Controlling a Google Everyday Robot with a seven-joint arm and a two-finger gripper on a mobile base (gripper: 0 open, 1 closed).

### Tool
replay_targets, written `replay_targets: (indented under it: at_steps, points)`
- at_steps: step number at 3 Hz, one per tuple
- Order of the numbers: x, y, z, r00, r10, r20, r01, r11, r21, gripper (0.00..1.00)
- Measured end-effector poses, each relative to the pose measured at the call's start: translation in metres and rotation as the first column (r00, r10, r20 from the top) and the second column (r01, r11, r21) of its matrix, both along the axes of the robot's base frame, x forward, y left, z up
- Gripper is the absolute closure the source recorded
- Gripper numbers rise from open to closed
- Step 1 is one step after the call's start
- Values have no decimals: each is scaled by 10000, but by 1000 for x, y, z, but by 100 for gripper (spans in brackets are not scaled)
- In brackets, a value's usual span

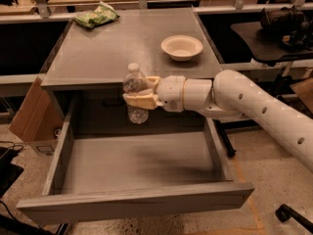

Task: Place water bottle into top drawer

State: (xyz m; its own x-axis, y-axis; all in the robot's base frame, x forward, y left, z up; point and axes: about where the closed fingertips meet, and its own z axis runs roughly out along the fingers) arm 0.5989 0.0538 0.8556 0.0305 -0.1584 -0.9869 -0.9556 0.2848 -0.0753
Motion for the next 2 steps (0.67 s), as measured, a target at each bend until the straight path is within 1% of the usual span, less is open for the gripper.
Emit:
replay_targets:
  at_steps: [1, 2]
  points:
    - [-4, 21, -66, 9979, 635, -91, -631, 9973, 387, 100]
    - [-5, 32, -103, 9947, 966, -340, -950, 9944, 460, 100]
